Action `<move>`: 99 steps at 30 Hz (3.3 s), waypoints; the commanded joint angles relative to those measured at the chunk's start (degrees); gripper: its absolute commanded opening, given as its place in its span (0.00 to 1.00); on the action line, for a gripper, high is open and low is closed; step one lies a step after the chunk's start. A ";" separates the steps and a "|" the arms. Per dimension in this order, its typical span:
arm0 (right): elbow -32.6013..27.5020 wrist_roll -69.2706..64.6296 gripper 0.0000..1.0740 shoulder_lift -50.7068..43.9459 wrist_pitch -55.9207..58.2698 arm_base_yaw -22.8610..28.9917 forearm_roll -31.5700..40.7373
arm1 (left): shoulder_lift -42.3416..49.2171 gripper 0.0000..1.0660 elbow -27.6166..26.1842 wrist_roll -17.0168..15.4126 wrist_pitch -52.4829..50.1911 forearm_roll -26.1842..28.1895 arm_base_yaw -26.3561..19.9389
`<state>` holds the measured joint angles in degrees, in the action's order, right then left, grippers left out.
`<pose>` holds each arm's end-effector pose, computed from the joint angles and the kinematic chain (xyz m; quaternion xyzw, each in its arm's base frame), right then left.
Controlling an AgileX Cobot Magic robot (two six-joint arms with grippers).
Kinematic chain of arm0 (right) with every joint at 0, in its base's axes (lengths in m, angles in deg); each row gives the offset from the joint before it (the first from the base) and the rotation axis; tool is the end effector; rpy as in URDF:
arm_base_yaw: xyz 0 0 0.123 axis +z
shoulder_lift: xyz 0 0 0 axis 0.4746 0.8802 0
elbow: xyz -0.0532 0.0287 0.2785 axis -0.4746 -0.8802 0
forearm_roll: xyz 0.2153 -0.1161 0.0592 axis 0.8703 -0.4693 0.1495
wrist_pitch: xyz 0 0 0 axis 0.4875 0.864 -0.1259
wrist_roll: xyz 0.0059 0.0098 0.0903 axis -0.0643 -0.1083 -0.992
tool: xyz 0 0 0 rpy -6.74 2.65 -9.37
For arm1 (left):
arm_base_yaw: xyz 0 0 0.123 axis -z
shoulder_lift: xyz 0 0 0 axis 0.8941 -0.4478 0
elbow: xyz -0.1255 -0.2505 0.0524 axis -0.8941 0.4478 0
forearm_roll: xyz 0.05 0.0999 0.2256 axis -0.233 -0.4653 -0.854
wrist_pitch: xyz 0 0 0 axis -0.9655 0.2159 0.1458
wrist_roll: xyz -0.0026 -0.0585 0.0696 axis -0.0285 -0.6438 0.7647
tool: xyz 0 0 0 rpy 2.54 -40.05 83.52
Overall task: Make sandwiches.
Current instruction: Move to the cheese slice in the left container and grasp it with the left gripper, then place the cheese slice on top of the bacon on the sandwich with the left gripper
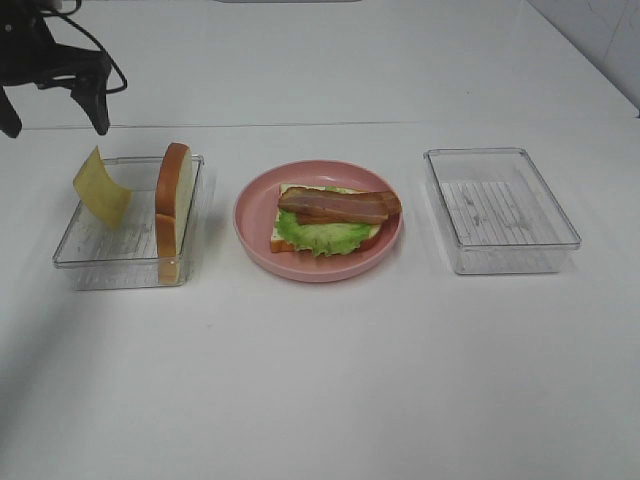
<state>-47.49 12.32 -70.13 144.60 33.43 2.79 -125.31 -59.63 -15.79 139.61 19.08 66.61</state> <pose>-0.0020 -0.0067 0.2613 0.0231 0.8745 0.0155 0.4843 0.4758 -0.0308 0.2239 -0.0276 0.9929 -0.0326 0.1115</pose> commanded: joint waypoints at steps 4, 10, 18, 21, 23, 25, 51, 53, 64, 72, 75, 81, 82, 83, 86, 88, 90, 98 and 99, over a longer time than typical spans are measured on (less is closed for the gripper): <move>-0.11 -0.06 0.74 -1.78 -0.34 0.17 -0.17 | -3.95 0.85 -1.15 0.23 2.86 0.23 0.17; -0.11 -0.06 0.74 -1.78 -0.34 0.17 -0.17 | -7.33 0.83 -2.58 0.06 3.15 0.11 0.17; -0.11 -0.06 0.74 -1.78 -0.34 0.17 -0.17 | -7.91 0.74 -2.58 -0.17 2.92 -0.29 0.17; -0.11 -0.06 0.74 -1.78 -0.34 0.17 -0.17 | -7.91 0.67 -2.58 -0.17 2.92 -0.34 0.17; -0.11 -0.06 0.74 -1.78 -0.34 0.17 -0.17 | -7.91 0.65 -2.58 -0.17 2.98 -0.34 0.17; -0.11 -0.06 0.74 -1.78 -0.34 0.17 -0.17 | -7.91 0.55 -2.58 -0.17 2.92 -0.52 0.17; -0.11 -0.06 0.74 -1.78 -0.34 0.17 -0.17 | -7.91 0.00 -2.58 2.86 0.63 -0.46 1.78; -0.11 -0.06 0.74 -1.78 -0.34 0.17 -0.17 | -7.91 0.00 -2.58 2.86 1.26 -0.97 1.78; -0.11 -0.06 0.74 -1.78 -0.34 0.17 -0.17 | -6.65 0.00 -3.38 2.46 3.15 -2.81 1.78; -0.11 -0.06 0.74 -1.78 -0.34 0.17 -0.17 | -2.18 0.00 -5.56 2.46 3.32 -1.15 2.06; -0.11 -0.06 0.74 -1.78 -0.34 0.17 -0.17 | 0.06 0.00 -5.56 2.52 2.98 -1.15 2.81; -0.11 -0.06 0.74 -1.78 -0.34 0.17 -0.17 | 4.13 0.00 -5.61 2.81 1.66 -0.06 4.13; -0.11 -0.06 0.74 -1.78 -0.34 0.17 -0.17 | 4.76 0.00 -5.73 2.86 1.43 0.17 4.47; -0.11 -0.06 0.74 -1.78 -0.34 0.17 -0.17 | 6.07 0.00 -6.82 2.92 1.49 0.92 5.27; -0.11 -0.06 0.74 -1.78 -0.34 0.17 -0.17 | 7.28 0.00 -9.63 2.92 1.89 2.29 6.82; -0.11 -0.06 0.74 -1.78 -0.34 0.17 -0.23 | 7.45 0.00 -12.78 2.92 2.64 3.32 8.19; -0.11 -0.06 0.74 -1.78 -0.34 0.17 -0.23 | 7.45 0.00 -14.55 3.09 3.04 3.90 8.88; -0.11 -0.06 0.74 -1.78 -0.34 0.17 -0.17 | 7.33 0.00 -23.49 3.78 3.15 10.94 15.87; -0.11 -0.06 0.74 -1.78 -0.34 0.17 -0.17 | 7.33 0.00 -23.61 3.78 2.75 12.55 17.48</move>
<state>-47.49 12.32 -70.13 144.60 33.43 2.79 -118.32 -82.43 -12.06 139.95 29.22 82.02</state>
